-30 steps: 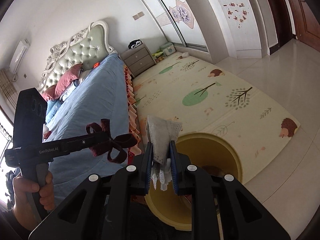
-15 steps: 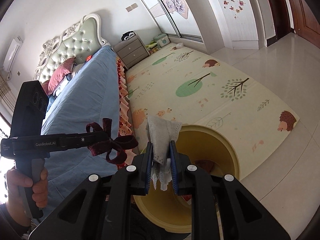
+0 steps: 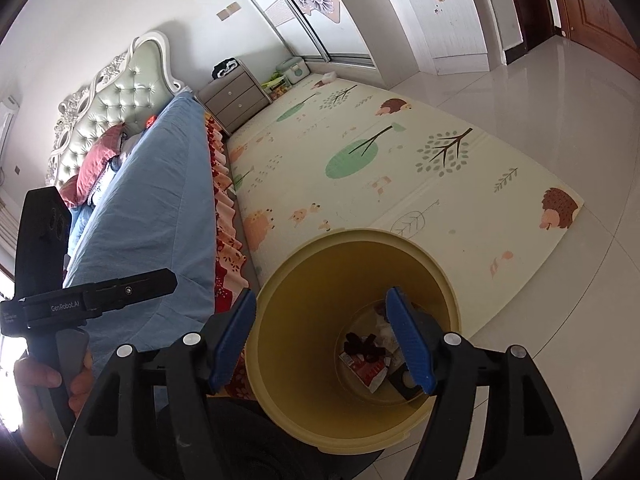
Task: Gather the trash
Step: 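Carry ribbon and glove to the yellow bin and release both inside, then move both open tools back over the bed toward the grey sock and cartons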
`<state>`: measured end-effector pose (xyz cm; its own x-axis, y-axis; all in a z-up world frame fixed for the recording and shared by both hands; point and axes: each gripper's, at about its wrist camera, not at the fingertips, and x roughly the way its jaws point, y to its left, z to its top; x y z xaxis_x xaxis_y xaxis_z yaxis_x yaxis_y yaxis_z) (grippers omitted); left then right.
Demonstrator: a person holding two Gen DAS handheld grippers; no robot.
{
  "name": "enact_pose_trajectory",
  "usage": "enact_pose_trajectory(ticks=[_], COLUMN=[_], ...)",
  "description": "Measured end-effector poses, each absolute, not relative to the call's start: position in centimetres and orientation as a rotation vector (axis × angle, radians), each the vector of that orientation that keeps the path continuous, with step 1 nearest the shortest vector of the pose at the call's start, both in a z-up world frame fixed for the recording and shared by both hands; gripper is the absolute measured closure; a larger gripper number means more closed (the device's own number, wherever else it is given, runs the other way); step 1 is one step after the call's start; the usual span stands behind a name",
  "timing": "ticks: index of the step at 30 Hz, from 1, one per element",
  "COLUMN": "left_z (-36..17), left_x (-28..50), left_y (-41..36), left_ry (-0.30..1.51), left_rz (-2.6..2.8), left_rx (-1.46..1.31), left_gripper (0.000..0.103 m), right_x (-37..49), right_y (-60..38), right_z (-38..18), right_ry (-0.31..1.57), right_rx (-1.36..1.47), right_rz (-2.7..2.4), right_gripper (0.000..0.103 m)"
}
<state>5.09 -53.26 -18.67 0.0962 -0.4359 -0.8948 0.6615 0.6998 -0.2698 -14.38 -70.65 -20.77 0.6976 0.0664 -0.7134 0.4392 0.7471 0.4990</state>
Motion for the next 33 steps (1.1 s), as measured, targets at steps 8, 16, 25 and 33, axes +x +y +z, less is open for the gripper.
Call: enact_pose_trajectory(ticks=[8, 16, 25, 33], left_z=[-16.0, -12.6, -7.4, -5.5], left_x=[4.4, 2.6, 1.2, 1.5], left_y=[-52.2, -49.1, -40.2, -29.0], left_ry=[1.122, 1.032, 0.853, 0.764], left_rz=[-0.827, -0.857, -0.758, -0.536], left_rx=[0.184, 0.118, 0.099, 0.084], left_gripper=[0.011, 0.011, 0.005, 0.004], right_x=[-14.7, -13.7, -10.3, -6.3], right_y=[-70.1, -67.8, -61.4, -53.9], right_z=[-19.8, -16.8, -12.4, -9.0], right_ry=[0.786, 0.755, 0.687, 0.647], right_rx=[0.701, 0.667, 0.557, 0.465], right_rz=[-0.229, -0.189, -0.032, 0.138], right_gripper=[0.036, 0.029, 0.020, 0.015])
